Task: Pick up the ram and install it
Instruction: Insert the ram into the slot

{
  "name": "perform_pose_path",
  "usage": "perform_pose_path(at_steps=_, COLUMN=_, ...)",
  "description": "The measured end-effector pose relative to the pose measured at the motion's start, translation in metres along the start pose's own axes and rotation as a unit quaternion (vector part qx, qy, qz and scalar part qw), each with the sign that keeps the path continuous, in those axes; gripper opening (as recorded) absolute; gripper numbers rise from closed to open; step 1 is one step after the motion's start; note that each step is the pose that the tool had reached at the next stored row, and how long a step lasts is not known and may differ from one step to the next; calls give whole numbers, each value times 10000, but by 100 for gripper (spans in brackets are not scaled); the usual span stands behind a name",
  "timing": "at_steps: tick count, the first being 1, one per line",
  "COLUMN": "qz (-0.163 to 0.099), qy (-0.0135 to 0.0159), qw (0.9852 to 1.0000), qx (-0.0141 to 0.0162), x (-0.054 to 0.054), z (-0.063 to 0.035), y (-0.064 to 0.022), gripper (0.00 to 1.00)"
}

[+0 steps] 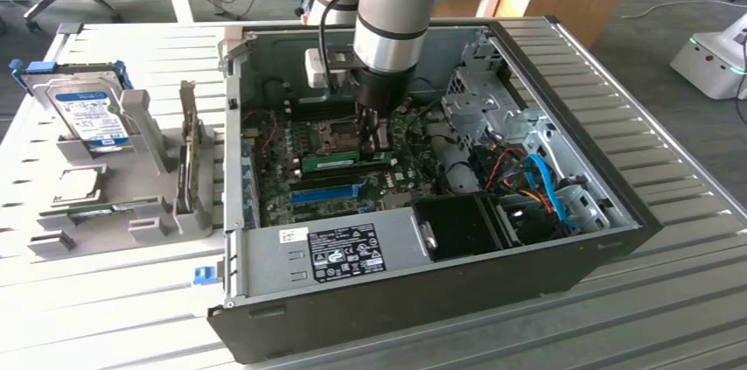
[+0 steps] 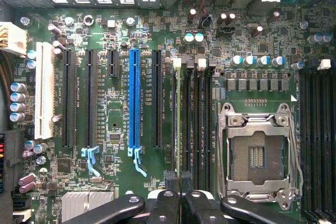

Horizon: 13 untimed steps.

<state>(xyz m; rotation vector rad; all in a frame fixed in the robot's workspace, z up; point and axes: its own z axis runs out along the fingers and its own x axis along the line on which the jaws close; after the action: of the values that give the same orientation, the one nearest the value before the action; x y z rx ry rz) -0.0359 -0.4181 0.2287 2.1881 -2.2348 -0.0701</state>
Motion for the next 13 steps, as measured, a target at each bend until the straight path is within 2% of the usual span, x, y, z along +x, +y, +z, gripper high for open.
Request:
perform_pose_path(at_steps=4, qz=0, qy=0, qw=10000, qx=-13, x=0, z=0, y=-6, gripper=12)
perform_pose_path(at_steps=13, qz=-1, qy=0, qw=10000, qx=-12, x=0, z=1, y=0, gripper=12)
